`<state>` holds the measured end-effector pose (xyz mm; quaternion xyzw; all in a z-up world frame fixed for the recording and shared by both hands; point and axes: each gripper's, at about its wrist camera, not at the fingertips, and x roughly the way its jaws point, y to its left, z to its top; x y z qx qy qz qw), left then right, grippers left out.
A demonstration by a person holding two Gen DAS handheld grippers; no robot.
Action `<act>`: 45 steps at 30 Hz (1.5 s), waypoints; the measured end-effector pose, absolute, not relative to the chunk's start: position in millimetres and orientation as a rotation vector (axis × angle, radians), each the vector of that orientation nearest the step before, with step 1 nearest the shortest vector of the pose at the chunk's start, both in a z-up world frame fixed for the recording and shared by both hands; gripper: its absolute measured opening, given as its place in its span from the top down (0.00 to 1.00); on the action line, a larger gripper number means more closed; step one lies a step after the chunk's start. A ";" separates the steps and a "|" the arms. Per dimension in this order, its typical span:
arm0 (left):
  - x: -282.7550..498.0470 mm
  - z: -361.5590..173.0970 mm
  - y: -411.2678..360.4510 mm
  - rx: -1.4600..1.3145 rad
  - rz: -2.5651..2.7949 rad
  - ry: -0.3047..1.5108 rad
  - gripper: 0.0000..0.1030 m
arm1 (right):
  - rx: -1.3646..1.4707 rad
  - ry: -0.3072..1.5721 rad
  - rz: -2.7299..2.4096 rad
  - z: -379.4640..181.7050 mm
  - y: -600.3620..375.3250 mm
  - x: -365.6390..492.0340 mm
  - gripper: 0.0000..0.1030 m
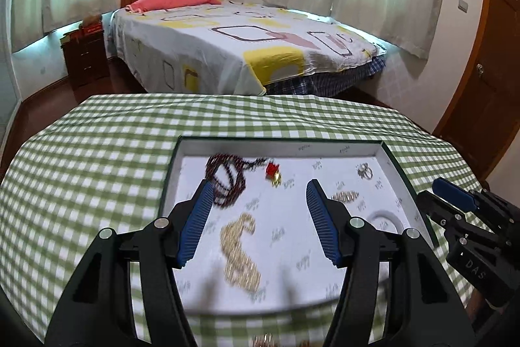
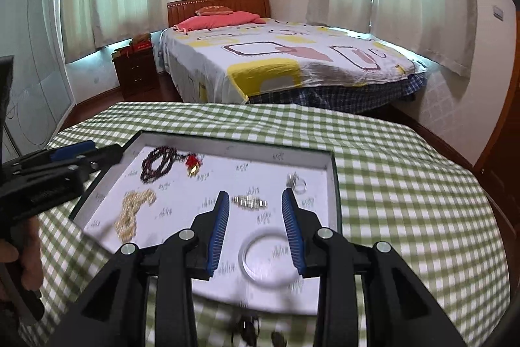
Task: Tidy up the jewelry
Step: 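Move both open tools back to the loose jewelry on the table, then close the left tool on the red tassel knot while the right tool approaches the pearl brooch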
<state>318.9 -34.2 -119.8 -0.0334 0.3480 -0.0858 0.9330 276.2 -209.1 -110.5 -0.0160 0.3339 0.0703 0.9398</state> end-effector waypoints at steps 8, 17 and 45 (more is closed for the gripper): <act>274.0 -135.3 -18.8 -0.109 -0.149 0.741 0.43 | -0.031 0.692 0.109 -122.4 -215.4 229.5 0.67; 232.2 -154.9 -18.4 -0.094 -0.123 0.759 0.45 | -0.009 0.725 0.084 -141.1 -225.4 192.5 0.67; 201.2 -196.8 -72.2 0.017 -0.165 0.845 0.58 | 0.090 0.787 0.028 -180.3 -264.2 161.0 0.67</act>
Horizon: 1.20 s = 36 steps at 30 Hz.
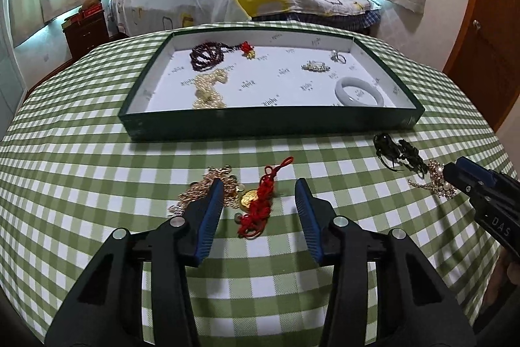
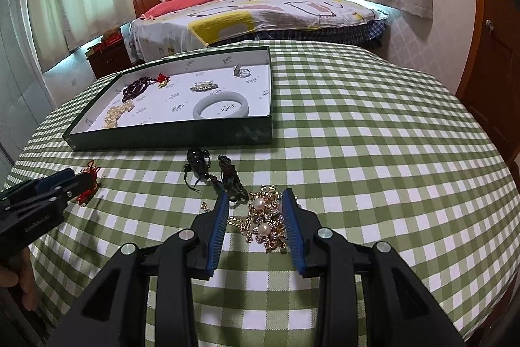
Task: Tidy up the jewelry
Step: 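Close the left tool on the red tassel knot while the right tool approaches the pearl brooch, then close the right tool on the gold pearl-cluster brooch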
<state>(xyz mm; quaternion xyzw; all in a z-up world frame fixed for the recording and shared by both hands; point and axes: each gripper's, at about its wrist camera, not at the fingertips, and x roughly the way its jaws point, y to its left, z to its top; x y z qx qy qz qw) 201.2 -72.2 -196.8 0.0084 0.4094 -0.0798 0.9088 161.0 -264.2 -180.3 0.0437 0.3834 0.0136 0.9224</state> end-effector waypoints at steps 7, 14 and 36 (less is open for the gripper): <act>209.8 -204.8 -78.7 0.025 -0.174 0.865 0.79 | 0.102 0.789 0.023 -182.8 -267.8 162.1 0.67; 206.7 -202.8 -76.6 0.028 -0.182 0.850 0.91 | 0.099 0.795 0.014 -184.7 -269.3 163.9 0.67; 187.4 -183.5 -51.9 -0.036 -0.187 0.811 0.91 | 0.041 0.847 -0.036 -199.0 -269.6 174.2 0.60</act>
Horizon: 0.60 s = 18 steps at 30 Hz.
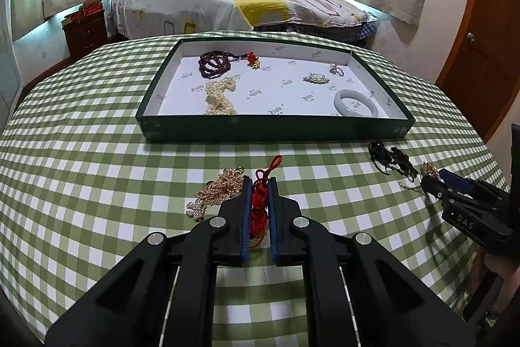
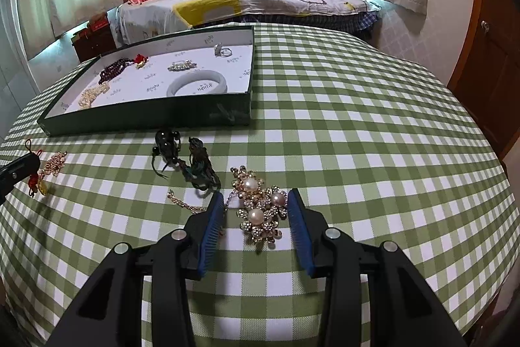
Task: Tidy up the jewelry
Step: 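Close the right tool on the gold pearl-cluster brooch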
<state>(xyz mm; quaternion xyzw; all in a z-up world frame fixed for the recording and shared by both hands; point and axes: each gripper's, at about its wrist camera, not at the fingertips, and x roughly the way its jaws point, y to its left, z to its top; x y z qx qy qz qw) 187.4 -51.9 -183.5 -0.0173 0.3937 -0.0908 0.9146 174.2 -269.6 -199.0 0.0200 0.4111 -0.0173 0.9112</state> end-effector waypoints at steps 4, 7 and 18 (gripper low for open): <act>187.0 -185.1 -48.2 -0.046 -0.186 0.816 0.91 | 0.046 0.847 -0.038 -198.9 -270.9 173.6 0.70; 186.2 -184.8 -46.8 -0.047 -0.185 0.815 0.91 | 0.054 0.848 -0.034 -198.1 -271.2 172.8 0.71; 179.8 -181.3 -46.4 -0.048 -0.188 0.808 0.91 | 0.055 0.813 -0.016 -187.5 -265.3 165.3 0.85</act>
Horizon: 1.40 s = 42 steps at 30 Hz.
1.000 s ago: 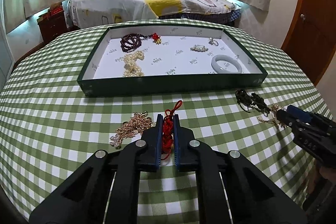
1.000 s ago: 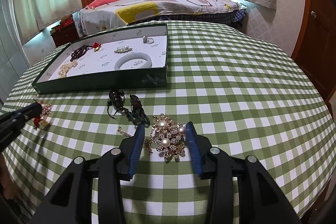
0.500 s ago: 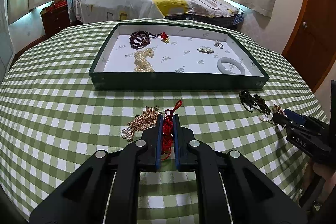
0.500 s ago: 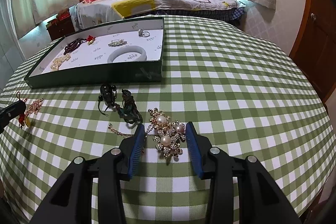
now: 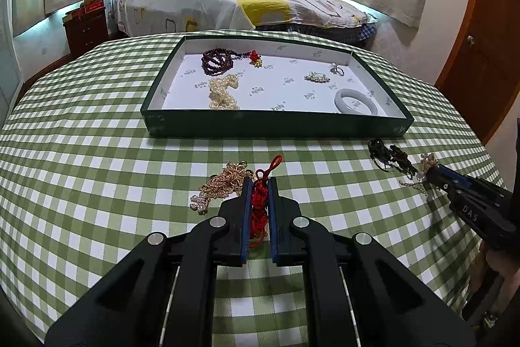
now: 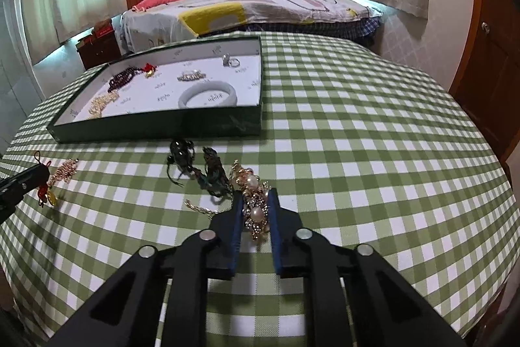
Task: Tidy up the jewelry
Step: 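Close the right tool on the gold pearl-cluster brooch, then lift and carry the tassel knot and pearl brooch over the box with both tools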
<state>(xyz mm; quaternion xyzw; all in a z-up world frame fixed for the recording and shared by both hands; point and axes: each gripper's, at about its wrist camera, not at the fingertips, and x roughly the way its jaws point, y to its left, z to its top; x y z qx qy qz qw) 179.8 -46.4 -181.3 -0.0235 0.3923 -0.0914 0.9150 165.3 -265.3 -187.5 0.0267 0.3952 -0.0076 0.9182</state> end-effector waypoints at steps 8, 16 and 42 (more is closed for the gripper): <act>174.0 -173.9 -43.3 -0.050 -0.190 0.791 0.91 | 0.058 0.799 0.007 -179.5 -259.0 160.0 0.86; 167.9 -160.3 -41.0 -0.059 -0.197 0.759 0.91 | 0.063 0.735 0.042 -151.4 -249.5 154.6 0.89; 181.0 -100.9 -34.5 -0.128 -0.239 0.630 0.91 | 0.066 0.559 0.112 -83.2 -230.8 158.3 0.89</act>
